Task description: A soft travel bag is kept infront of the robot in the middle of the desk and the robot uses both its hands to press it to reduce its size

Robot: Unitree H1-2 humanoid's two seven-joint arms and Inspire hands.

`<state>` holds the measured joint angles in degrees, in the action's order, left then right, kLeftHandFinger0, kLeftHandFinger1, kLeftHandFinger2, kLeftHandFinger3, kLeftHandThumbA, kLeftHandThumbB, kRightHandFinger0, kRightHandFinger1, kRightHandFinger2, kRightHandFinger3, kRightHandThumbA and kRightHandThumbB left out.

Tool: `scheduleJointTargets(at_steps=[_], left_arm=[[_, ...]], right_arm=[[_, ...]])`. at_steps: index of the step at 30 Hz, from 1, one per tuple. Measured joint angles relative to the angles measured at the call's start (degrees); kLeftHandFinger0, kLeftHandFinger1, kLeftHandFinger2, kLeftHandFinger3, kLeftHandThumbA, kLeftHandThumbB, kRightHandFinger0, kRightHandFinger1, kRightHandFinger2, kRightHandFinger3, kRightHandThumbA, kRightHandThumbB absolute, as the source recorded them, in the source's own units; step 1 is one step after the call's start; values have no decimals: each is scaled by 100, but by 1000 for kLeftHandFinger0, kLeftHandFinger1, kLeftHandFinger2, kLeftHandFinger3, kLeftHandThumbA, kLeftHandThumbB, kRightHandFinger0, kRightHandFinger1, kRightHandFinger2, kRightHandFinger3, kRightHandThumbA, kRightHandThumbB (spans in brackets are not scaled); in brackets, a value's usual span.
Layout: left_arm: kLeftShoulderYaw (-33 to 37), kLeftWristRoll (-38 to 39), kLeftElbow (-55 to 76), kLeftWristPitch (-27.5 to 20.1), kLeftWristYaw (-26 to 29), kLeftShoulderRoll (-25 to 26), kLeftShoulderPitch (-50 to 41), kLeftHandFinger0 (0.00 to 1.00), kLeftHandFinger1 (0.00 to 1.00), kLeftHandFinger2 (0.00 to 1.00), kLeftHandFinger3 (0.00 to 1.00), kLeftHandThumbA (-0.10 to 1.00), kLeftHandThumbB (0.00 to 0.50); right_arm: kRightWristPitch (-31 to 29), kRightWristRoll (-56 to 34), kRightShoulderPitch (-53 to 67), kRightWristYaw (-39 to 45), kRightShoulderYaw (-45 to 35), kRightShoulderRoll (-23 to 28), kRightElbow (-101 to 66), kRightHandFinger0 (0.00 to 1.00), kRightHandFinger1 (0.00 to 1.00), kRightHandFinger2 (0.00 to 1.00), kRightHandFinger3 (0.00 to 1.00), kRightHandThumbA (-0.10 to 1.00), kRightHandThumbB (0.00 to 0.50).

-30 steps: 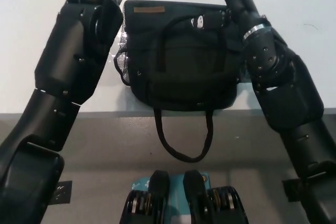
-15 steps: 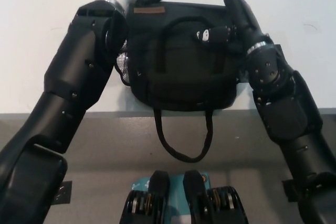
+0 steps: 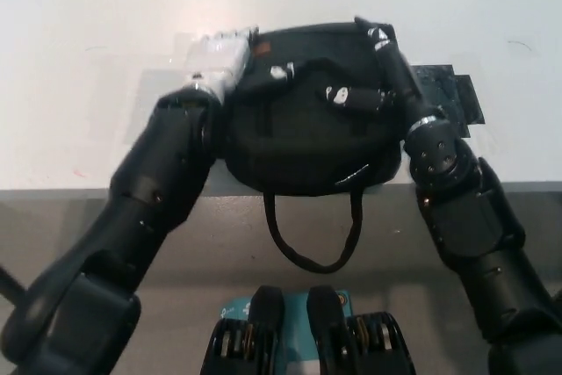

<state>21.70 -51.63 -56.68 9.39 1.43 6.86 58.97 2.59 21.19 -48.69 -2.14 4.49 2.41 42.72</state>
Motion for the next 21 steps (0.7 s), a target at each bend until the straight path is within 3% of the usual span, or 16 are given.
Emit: scheduleJointTargets(at_steps=[9, 14, 18, 19, 21], left_arm=[[229, 88, -1069, -276, 1065, -262, -42, 1000, 1000, 1000, 1000, 1000, 229], [422, 106, -1438, -466, 1672, -319, -137, 1000, 1000, 1000, 1000, 1000, 226], [604, 108, -1619, -511, 1972, -326, -151, 1000, 1000, 1000, 1000, 1000, 238], [635, 112, -1659, -520, 2035, -328, -156, 1000, 1000, 1000, 1000, 1000, 239], [683, 118, -1713, -533, 2105, -329, -164, 1000, 1000, 1000, 1000, 1000, 242]], right_arm=[[-533, -97, -27, -284, 54, -23, 1026, 1000, 1000, 1000, 1000, 1000, 282], [-883, -90, -133, -429, 159, -23, 1569, 1000, 1000, 1000, 1000, 1000, 218], [-1144, -1, -304, -637, 473, 2, 2123, 1000, 1000, 1000, 1000, 1000, 232], [-1202, 51, -382, -711, 613, 15, 2290, 1000, 1000, 1000, 1000, 1000, 208], [-1273, 172, -511, -849, 916, 37, 2609, 1000, 1000, 1000, 1000, 1000, 213]])
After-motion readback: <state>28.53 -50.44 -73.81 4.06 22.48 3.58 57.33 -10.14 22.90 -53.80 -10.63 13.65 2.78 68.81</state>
